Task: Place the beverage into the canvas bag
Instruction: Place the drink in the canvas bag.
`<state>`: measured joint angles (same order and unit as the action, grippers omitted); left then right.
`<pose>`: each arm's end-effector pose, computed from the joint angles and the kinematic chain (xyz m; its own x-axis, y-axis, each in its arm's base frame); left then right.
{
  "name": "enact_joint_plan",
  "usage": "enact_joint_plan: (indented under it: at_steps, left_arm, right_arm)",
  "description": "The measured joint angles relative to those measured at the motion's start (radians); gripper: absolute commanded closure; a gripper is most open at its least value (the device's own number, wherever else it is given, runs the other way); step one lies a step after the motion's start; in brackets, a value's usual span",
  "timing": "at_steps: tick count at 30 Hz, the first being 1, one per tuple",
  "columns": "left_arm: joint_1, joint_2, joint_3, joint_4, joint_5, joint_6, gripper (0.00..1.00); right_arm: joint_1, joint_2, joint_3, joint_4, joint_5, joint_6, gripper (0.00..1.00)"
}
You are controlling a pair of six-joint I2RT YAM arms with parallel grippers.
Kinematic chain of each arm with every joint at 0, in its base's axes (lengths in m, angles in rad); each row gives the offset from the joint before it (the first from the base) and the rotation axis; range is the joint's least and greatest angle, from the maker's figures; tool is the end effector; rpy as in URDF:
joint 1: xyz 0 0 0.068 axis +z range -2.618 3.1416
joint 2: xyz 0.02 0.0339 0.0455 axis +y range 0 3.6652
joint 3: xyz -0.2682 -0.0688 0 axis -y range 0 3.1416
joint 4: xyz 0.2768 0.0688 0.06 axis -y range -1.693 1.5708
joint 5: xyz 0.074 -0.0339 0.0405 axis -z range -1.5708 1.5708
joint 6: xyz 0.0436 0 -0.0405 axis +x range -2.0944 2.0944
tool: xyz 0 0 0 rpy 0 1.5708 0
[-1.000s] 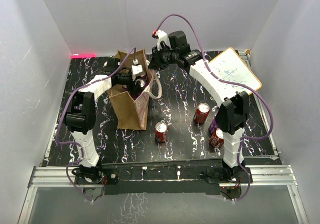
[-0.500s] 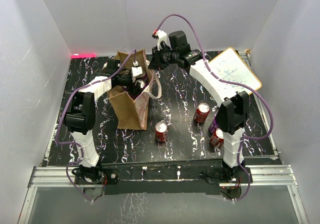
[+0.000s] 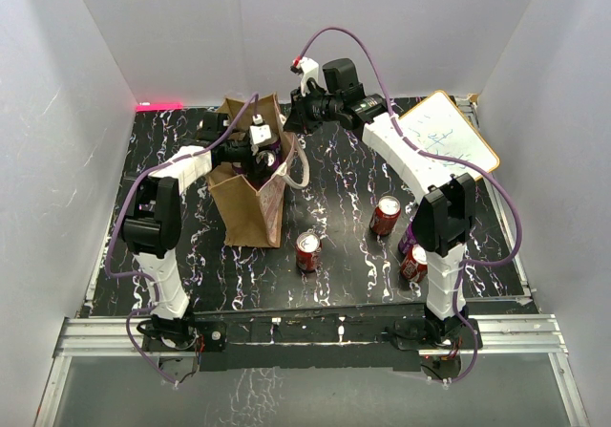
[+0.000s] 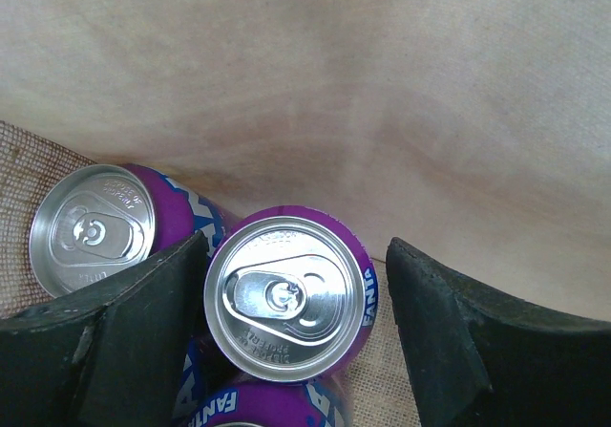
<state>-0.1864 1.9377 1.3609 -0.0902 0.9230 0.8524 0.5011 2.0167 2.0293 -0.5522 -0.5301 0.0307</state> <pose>0.4454 -0.1194 0.2011 0.1476 0.4345 -0.8885 0.9365 0.2276 0.2668 0.4345 0.2631 0.3616 -0.4748 -0.2299 -0.8495 -0.7807 0.5556 0.2860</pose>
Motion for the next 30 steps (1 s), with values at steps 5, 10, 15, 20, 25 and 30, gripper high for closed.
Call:
enact_joint_plan:
  at_steps: [5, 10, 15, 20, 25, 30]
  left_arm:
    - [0.000, -0.002, -0.001, 0.004, 0.000, 0.000, 0.24]
    - [0.000, -0.005, -0.002, 0.004, 0.000, 0.000, 0.22]
    - [0.000, -0.020, -0.001, -0.001, 0.002, 0.001, 0.20]
    - [0.002, -0.050, -0.001, -0.005, 0.000, 0.003, 0.19]
    - [0.006, -0.077, -0.001, -0.005, -0.002, 0.003, 0.17]
    - [0.007, -0.090, -0.001, -0.008, -0.009, -0.001, 0.16]
  right_arm:
    - [-0.002, 0.000, 0.000, 0.000, -0.003, -0.003, 0.92]
    - [-0.004, 0.001, 0.000, 0.000, -0.008, -0.003, 0.92]
    - [-0.004, 0.002, 0.000, 0.002, -0.013, -0.003, 0.92]
    - [-0.005, 0.002, 0.000, 0.002, -0.016, -0.003, 0.92]
    - [-0.005, 0.002, 0.000, 0.002, -0.018, -0.003, 0.92]
    - [-0.005, 0.002, 0.000, 0.003, -0.019, -0.003, 0.91]
